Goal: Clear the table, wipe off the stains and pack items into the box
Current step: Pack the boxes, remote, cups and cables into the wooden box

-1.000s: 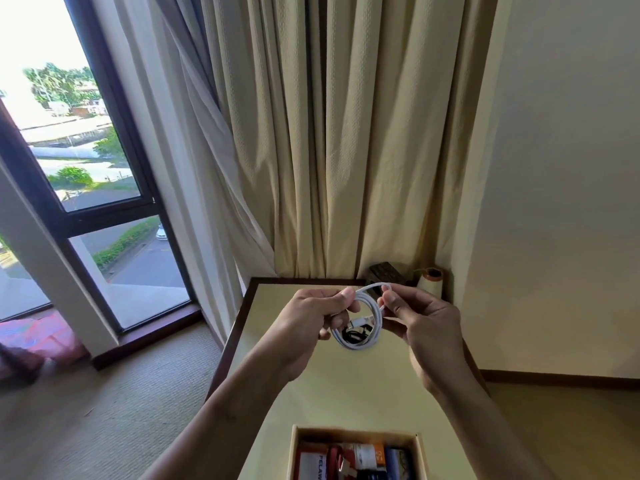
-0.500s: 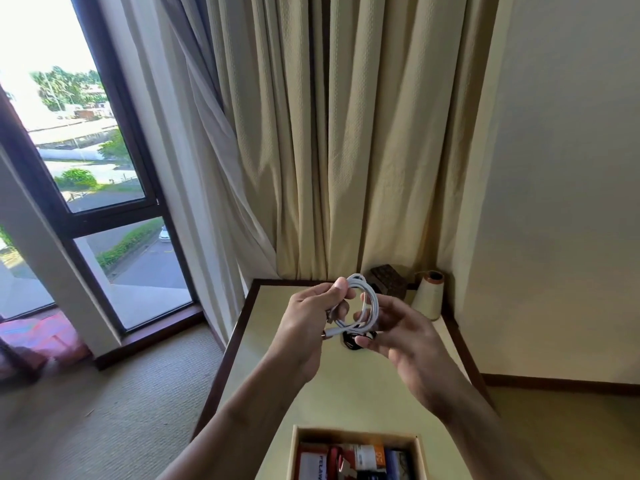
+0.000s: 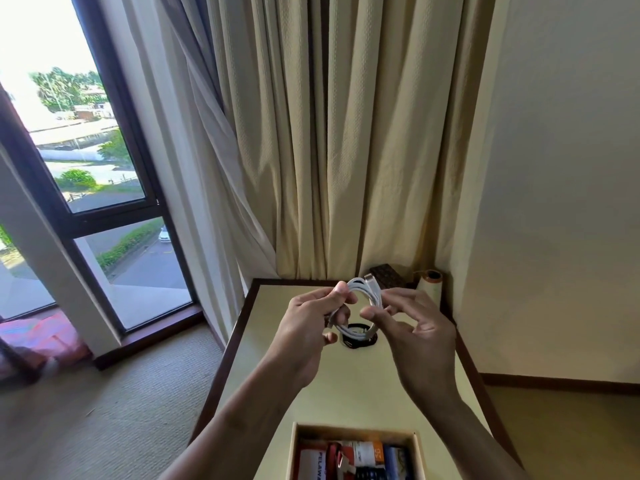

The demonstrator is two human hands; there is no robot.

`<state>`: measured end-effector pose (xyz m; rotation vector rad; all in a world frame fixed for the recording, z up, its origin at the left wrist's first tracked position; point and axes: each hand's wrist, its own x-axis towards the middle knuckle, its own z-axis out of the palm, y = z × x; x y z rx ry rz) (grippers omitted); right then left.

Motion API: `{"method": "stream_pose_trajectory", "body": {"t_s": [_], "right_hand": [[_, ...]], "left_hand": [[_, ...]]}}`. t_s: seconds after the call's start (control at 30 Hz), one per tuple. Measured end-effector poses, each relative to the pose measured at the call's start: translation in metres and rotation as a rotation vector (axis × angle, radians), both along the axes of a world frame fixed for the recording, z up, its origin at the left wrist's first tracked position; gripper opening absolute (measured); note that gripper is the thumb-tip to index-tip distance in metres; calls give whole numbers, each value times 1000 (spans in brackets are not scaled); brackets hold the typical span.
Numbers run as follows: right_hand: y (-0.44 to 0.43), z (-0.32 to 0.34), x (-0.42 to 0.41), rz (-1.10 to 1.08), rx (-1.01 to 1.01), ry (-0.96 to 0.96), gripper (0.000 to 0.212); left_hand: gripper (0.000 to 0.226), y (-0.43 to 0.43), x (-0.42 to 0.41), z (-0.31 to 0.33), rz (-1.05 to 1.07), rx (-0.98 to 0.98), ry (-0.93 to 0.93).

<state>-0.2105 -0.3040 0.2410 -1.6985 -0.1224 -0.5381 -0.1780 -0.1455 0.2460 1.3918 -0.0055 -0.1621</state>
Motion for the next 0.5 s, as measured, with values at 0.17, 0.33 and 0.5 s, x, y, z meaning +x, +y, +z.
{"method": "stream_pose_trajectory", "body": {"t_s": [0.17, 0.33, 0.5], "right_hand": [[0, 5, 4, -70, 216, 13, 38], [-2, 6, 14, -65, 423, 99, 38], [-6, 0, 19, -69, 234, 115, 36]], "left_hand": [[31, -2, -4, 0, -23, -37, -37], [33, -6, -9, -3, -28, -77, -89], [33, -11, -10, -5, -20, -103, -111]]}}
